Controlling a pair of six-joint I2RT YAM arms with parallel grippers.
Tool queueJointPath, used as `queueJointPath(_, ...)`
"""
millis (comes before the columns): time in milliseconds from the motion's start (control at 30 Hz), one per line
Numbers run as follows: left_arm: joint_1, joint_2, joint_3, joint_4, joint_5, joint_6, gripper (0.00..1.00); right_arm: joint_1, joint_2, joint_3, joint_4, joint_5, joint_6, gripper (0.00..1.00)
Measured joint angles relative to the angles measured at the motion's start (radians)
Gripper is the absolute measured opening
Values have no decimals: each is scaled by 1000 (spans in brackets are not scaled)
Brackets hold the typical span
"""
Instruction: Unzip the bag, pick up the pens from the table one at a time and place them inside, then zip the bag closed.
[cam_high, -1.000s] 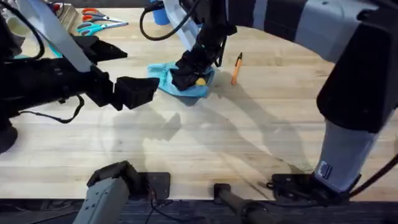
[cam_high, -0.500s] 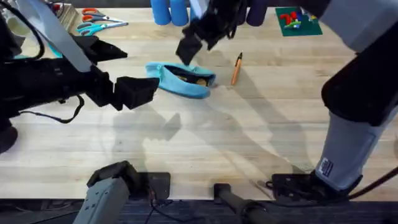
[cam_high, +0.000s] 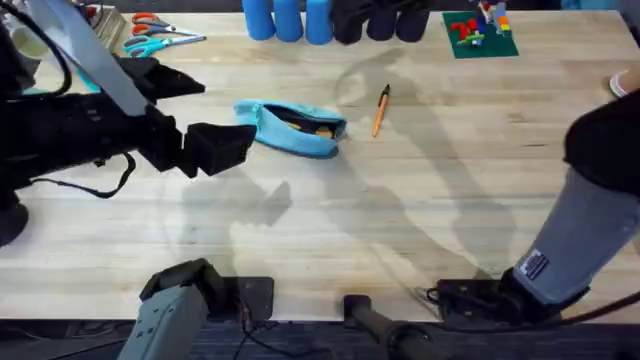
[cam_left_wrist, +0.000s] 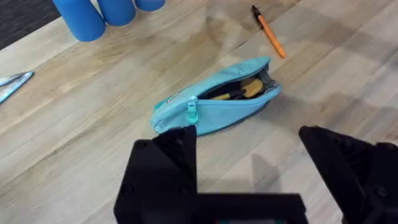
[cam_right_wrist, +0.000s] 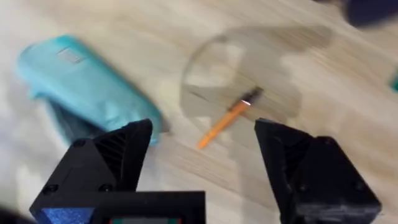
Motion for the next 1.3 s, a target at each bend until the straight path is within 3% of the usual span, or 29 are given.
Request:
queueJointPath(133,0,0,0,0,0,0,993,-20,-10,5,-43,125,181,997)
queueJointPath(300,0,0,0,0,0,0,994,-18,-10,6,-39,179,306,997)
queueJointPath(767,0,0,0,0,0,0,993,-18,-10,6,-38,201,381,997)
queueJointPath(1067,0,0,0,0,0,0,994,-18,-10,3,-90,205,532,995)
queueJointPath(1300,0,0,0,0,0,0,994,-18,-10,-139,0,208,628,995)
